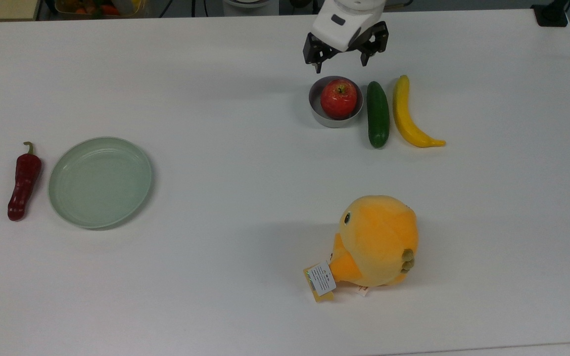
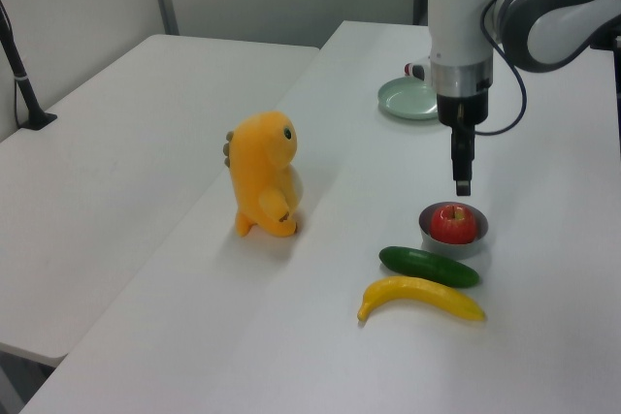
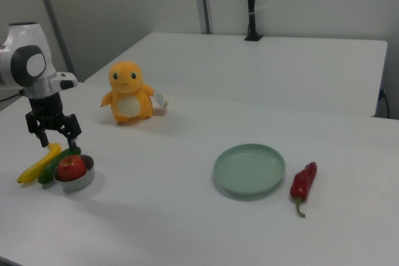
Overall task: Red apple placed in the center of the desktop
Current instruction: 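Move the open gripper over the red apple in the grey bowl, then lower the gripper around the red apple and close on it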
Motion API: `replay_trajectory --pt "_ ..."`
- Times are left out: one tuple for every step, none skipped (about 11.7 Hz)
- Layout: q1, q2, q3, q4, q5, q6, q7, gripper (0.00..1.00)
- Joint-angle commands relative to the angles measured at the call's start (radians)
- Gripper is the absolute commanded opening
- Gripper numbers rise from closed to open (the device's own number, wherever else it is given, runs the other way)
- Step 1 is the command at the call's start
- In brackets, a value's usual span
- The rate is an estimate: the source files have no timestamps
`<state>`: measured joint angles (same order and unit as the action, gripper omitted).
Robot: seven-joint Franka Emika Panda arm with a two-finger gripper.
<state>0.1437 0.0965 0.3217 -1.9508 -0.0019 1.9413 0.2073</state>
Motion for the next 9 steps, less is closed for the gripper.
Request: replay_trajectory --pt "0.037 0.054 0.002 -0.008 -0.059 0.021 -0.012 1.0" --pt "0.048 0.075 0.002 -0.005 -0.072 0.036 -0.012 1.0" --pt "0.054 0.091 0.002 -0.005 -0.091 0.045 -0.012 1.0" --pt "0.054 0.098 0.002 -0.004 -0.108 0.047 -0.012 1.0" --pt "0.054 0.104 0.002 -0.004 -0.112 0.047 -0.012 1.0" --pt "0.054 0.109 0.002 -0.004 -0.118 0.048 -0.012 1.0" --pt "0.053 0.118 0.002 -0.002 -0.134 0.048 -0.012 1.0" --pt "0.051 0.13 0.002 0.0 -0.153 0.05 -0.014 1.0" --pt "0.051 0.132 0.002 0.0 -0.156 0.071 -0.013 1.0"
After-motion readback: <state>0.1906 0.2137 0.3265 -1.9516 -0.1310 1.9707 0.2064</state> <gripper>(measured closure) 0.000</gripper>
